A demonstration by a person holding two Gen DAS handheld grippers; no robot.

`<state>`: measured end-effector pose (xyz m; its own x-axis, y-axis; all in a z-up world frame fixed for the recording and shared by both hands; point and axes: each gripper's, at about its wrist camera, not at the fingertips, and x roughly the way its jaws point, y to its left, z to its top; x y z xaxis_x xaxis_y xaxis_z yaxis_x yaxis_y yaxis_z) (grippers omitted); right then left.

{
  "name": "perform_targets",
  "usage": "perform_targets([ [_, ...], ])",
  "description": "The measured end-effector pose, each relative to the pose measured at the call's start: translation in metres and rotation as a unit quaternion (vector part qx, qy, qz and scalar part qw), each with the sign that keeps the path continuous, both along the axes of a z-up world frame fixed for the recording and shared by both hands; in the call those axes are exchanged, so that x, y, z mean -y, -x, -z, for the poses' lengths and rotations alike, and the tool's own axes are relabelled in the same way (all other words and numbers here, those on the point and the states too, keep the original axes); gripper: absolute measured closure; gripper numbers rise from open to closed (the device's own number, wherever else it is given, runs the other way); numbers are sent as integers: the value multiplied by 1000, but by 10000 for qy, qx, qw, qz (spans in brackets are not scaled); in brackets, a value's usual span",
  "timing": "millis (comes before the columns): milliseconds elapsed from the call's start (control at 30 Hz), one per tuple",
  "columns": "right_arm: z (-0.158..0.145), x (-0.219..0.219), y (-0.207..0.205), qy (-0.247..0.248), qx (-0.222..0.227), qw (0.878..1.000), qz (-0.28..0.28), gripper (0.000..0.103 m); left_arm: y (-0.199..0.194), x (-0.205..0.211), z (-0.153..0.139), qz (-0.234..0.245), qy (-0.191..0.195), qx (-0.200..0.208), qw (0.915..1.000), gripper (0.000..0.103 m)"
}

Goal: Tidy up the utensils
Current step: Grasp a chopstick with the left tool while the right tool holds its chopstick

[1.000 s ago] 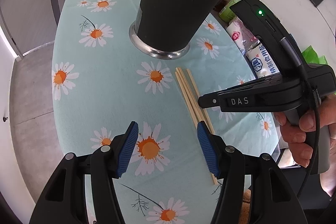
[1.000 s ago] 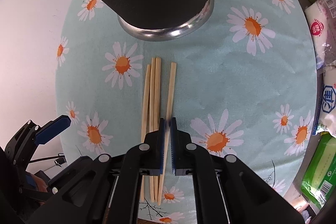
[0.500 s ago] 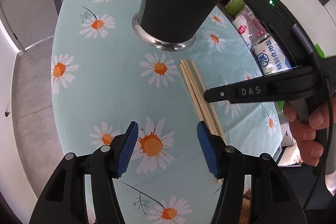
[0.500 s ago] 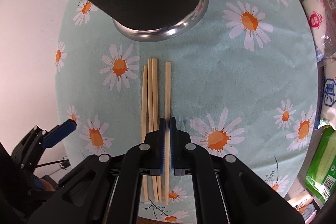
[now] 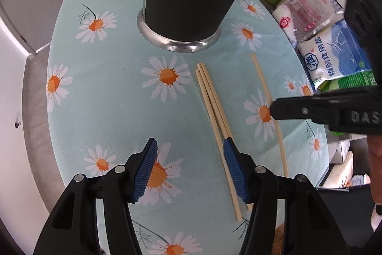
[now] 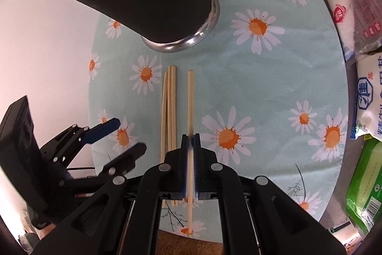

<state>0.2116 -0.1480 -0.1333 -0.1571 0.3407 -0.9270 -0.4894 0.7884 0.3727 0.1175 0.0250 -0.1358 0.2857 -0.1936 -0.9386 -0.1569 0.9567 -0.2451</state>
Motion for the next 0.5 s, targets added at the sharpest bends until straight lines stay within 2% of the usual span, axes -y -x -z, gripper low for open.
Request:
perform_targets([
  [133,-3,17,-8,-112,-9,9999,-45,98,-6,5,3,-139,-23,-130,9998,48],
  [267,-5,26,-11,-276,-86,9995,-90,98,-12,14,6,-213,-234,-298,9991,49],
  [500,-7,43,-15,-449,-216,9986,-182,98,-20,25,13,-424,-545,-568,9960,60],
])
